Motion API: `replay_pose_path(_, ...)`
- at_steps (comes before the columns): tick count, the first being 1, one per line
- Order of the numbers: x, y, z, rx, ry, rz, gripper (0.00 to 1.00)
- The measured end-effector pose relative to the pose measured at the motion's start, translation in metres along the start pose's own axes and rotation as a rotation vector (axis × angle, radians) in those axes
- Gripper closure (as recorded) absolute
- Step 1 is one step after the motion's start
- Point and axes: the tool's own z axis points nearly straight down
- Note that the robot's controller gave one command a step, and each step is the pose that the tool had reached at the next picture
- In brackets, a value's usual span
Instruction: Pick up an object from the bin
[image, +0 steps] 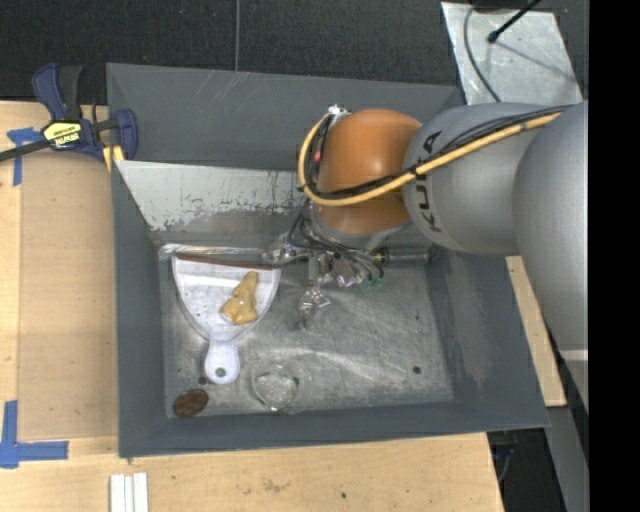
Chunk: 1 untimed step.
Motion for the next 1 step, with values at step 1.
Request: replay_pose_path(1, -0.0285, 0.0436, 0.0197, 0.002, 0.003, -0.125, 1.00)
